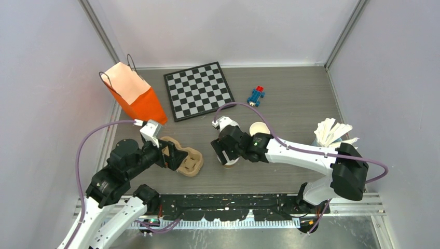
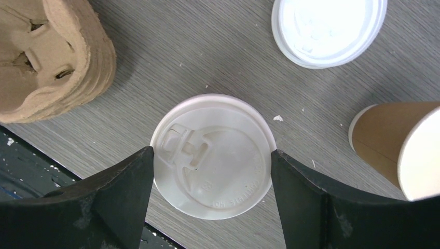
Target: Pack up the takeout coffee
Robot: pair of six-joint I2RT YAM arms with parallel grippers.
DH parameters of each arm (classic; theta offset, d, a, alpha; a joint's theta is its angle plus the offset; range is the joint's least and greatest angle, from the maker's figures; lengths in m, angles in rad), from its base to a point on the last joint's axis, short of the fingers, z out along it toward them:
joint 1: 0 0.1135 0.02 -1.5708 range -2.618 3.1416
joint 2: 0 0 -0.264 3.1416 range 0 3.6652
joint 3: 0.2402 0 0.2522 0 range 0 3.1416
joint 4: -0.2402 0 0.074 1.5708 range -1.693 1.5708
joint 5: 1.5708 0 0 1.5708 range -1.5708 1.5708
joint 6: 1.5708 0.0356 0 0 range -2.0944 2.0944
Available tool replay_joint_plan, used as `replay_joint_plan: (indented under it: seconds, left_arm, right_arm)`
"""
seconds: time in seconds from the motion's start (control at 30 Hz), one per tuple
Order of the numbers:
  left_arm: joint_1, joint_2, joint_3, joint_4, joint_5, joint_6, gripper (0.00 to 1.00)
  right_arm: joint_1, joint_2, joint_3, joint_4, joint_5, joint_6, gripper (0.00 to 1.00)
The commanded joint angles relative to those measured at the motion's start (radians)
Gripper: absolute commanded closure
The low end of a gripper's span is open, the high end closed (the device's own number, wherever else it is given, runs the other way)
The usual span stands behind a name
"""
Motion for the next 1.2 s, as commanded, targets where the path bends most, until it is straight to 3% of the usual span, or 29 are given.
replay_joint_plan:
  seconds: [0.0, 0.4, 0.6, 0.87, 1.17]
  left_arm:
    - [-0.004, -0.006, 0.002, 0.008, -0.022, 0.019, 0.00]
    - [-0.004, -0.016, 0.000, 0.008, -0.025, 0.020, 0.00]
    - [-0.004, -0.028, -0.004, 0.007, -0.020, 0.020, 0.00]
    - [-0.004, -0.027, -0.010, 0.011, 0.000, 0.021, 0.00]
    - [-0.004, -0.030, -0.013, 0.013, 0.008, 0.025, 0.00]
  right_arm:
    - [0.005, -0.049, 0.057, -0.060, 0.071, 0.050, 0.24]
    - [-0.072, -0.111, 0.222, -0.178, 0.167, 0.066, 0.24]
    - [-0.246, -0.130, 0.329, -0.240, 0.191, 0.027, 0.25]
    - [-0.547, -0.117, 0.353, -0.254, 0.228, -0.005, 0.24]
    - [-0.739, 0.004, 0.393, -0.362, 0.151, 0.014, 0.23]
